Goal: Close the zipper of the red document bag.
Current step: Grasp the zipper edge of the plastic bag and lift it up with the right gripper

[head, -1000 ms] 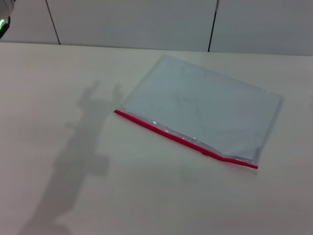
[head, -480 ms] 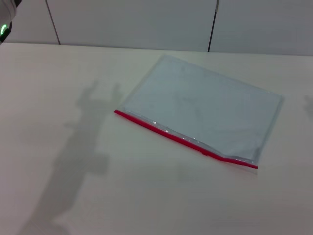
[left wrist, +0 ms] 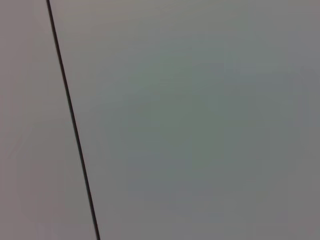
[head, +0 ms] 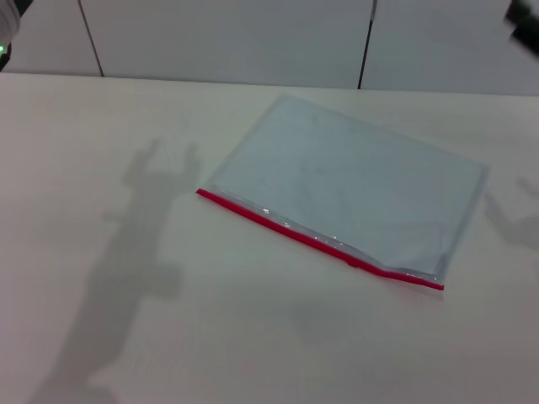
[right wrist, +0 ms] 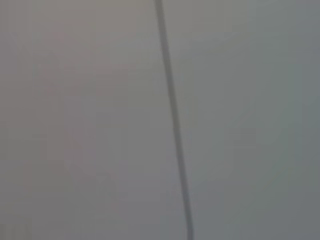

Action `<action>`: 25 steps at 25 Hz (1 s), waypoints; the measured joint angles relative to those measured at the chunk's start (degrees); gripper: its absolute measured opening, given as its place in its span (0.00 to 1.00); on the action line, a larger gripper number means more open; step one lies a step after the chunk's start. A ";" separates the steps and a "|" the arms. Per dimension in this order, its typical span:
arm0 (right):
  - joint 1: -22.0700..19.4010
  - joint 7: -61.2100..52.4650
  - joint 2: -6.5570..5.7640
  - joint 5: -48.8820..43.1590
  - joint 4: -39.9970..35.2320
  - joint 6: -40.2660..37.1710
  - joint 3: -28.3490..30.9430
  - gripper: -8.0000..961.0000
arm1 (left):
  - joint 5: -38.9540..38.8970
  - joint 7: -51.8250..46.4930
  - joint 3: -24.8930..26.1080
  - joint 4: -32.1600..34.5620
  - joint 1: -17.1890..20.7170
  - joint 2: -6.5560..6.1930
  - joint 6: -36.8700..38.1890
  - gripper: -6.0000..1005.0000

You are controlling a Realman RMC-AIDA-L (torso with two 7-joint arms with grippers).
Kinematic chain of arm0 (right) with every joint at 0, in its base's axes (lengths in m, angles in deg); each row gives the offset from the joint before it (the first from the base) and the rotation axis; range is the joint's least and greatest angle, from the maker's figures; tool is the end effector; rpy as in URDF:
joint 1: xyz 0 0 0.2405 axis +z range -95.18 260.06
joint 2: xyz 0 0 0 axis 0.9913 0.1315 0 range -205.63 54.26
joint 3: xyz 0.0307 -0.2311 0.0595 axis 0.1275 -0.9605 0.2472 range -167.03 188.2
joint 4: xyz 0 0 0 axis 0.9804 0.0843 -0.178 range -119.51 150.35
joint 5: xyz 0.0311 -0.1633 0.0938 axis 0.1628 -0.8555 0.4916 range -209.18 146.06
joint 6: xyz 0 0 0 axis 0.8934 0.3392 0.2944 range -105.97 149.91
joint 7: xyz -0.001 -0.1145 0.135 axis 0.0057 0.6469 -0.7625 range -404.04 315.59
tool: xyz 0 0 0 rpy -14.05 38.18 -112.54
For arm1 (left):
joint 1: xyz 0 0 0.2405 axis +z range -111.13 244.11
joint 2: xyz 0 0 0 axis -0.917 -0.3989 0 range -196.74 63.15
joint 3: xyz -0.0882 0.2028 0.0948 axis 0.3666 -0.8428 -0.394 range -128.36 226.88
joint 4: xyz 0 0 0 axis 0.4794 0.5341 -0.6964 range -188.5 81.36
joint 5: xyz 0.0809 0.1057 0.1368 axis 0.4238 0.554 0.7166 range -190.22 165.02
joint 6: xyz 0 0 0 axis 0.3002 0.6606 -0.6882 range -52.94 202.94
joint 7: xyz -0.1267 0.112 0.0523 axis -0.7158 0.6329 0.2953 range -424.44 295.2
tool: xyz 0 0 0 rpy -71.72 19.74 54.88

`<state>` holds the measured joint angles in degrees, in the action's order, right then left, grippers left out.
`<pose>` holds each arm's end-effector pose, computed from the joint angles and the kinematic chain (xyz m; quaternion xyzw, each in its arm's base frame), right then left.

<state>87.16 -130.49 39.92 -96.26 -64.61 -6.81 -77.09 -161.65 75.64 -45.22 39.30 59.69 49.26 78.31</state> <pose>0.1819 0.3662 0.0694 -0.7828 0.2364 0.3296 0.4719 -0.1524 0.3876 0.1180 -0.7025 -0.1678 -0.2532 0.6436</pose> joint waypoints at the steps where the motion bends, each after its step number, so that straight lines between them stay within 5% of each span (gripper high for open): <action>1: -0.10 -4.06 0.09 -5.30 -0.65 -1.29 0.67 0.73 | 0.02 0.20 -0.02 0.01 0.02 -0.01 0.18 0.60; 5: -0.17 -14.95 0.30 -20.54 -2.88 -6.43 2.71 0.73 | 0.07 1.11 -0.14 0.07 -0.07 -0.03 0.47 0.60; 25: 0.72 -19.90 0.69 -51.45 -7.46 -26.95 1.81 0.73 | 3.00 2.57 -0.70 0.07 -0.63 -0.04 2.67 0.60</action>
<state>87.88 -150.39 40.61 -147.71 -72.07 -33.76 -75.28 -158.65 78.20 -45.92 39.37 59.06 49.22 80.99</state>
